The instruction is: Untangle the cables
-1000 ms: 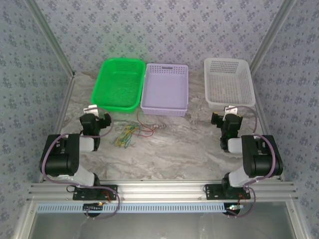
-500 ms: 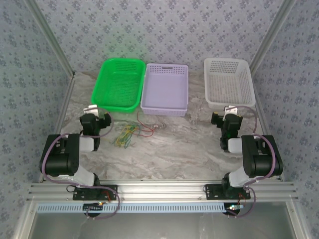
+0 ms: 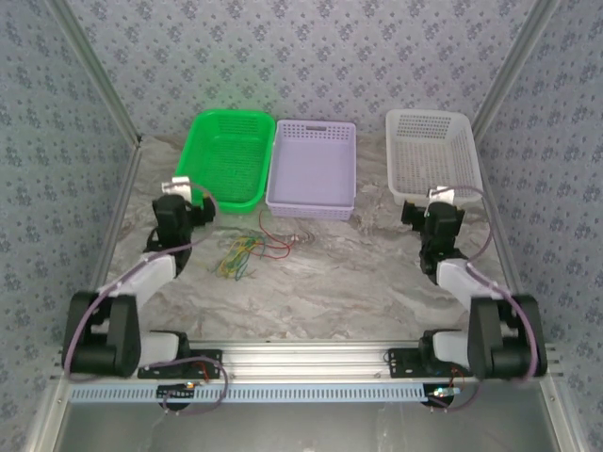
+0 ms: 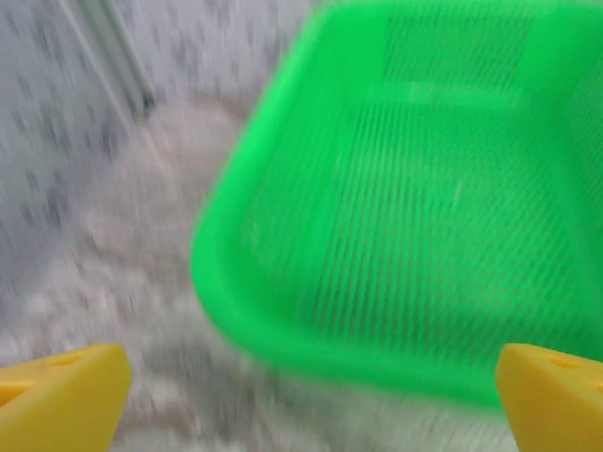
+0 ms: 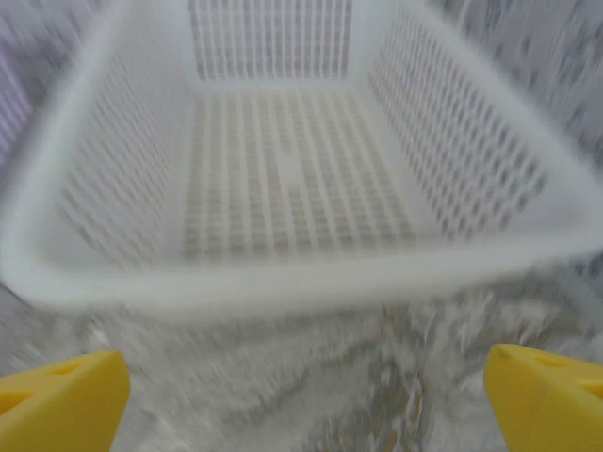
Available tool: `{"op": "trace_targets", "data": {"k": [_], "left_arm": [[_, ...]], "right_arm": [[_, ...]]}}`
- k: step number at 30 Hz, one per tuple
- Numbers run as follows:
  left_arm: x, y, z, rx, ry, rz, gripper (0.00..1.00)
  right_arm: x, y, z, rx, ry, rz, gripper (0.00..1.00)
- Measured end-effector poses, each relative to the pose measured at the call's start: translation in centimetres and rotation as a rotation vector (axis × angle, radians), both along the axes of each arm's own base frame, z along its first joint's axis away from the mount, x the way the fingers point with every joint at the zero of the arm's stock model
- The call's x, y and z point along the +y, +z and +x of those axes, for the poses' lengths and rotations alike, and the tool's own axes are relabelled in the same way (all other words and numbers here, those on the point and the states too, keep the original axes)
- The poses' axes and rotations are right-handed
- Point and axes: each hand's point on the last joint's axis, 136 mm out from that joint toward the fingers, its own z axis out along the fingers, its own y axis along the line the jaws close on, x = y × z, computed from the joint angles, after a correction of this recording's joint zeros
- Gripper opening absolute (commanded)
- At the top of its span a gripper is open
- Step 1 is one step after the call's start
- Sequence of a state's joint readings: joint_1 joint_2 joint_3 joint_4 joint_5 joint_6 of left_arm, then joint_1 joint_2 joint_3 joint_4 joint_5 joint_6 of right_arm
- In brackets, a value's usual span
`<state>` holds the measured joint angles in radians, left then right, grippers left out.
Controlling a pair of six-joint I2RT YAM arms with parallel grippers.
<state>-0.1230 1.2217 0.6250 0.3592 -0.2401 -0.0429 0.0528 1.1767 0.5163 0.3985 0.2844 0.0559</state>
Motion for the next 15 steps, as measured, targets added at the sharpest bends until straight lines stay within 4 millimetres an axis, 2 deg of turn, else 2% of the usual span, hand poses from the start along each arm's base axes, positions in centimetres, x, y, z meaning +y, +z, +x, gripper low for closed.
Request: {"op": "trace_targets", "data": {"k": [1, 3, 6, 7, 8, 9, 10, 11, 13, 15], "left_arm": [[-0.3, 2.9, 0.0, -0.047, -0.002, -0.014, 0.99], [-1.1, 10.1, -0.6, -0.134, -0.011, -0.085, 0.99], [-2.3, 19.3, -2.3, -0.206, -0.04, -0.269, 0.99], [-2.4, 21.3, -3.0, -0.226, -0.043, -0.332, 0.99], [-2.4, 22.7, -3.9, -0.234, -0.045, -0.405, 0.99], [-2.4, 23.0, -4.8, -0.214, -0.046, -0.469, 0.98], [-2.5, 22.4, -5.4, -0.178, -0.049, -0.514, 0.9], [-2.6, 21.4, -6.1, -0.127, -0.047, -0.552, 0.84], [-3.6, 18.6, -7.0, -0.006, -0.04, -0.611, 0.81], [-6.3, 14.1, -8.2, 0.153, -0.065, -0.642, 0.8]], "right_arm": [[0.4, 2.8, -0.2, -0.039, 0.009, 0.016, 0.99], [1.5, 10.3, -0.8, -0.129, 0.037, 0.081, 0.99], [2.3, 21.2, -2.6, -0.293, 0.059, 0.224, 0.99], [2.2, 22.9, -3.3, -0.328, 0.054, 0.288, 0.99], [2.3, 23.8, -4.0, -0.342, 0.059, 0.355, 0.93], [2.2, 23.8, -4.8, -0.34, 0.066, 0.414, 0.8], [2.4, 23.3, -5.2, -0.316, 0.075, 0.45, 0.73], [2.6, 22.1, -5.2, -0.271, 0.074, 0.492, 0.71], [5.1, 19.1, -5.3, -0.138, 0.109, 0.538, 0.72], [10.0, 15.7, -5.8, 0.02, 0.213, 0.543, 0.73]]}}
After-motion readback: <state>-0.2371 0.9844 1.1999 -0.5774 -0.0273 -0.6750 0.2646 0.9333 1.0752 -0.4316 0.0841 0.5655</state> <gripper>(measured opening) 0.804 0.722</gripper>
